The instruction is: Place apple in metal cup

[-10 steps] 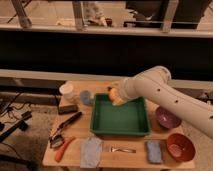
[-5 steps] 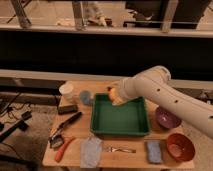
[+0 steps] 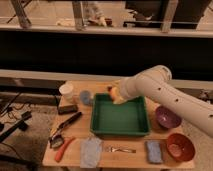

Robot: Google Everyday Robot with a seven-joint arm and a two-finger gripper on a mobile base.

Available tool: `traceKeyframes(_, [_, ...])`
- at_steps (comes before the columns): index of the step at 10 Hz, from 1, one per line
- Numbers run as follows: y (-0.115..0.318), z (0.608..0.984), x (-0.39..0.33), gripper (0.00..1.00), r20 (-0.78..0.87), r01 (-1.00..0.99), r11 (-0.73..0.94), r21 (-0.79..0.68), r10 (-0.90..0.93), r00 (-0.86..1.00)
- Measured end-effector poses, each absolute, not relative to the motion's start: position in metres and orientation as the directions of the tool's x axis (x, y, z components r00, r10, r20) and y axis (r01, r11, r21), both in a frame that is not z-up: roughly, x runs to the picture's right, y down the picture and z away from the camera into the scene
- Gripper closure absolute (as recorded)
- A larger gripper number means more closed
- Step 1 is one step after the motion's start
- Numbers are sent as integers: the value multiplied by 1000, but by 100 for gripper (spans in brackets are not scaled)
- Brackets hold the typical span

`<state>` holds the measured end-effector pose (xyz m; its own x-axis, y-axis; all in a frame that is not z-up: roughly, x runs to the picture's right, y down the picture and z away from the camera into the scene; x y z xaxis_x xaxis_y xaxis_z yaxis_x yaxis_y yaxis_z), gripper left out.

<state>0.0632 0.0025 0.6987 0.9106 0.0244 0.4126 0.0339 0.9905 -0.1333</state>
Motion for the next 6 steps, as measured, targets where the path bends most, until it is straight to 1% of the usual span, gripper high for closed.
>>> traceKeyframes(4, [-30, 755, 95, 68, 380, -43, 985, -167, 104, 919])
traceKeyframes(6, [-42, 776, 120, 68, 345, -79, 981, -176, 137, 929])
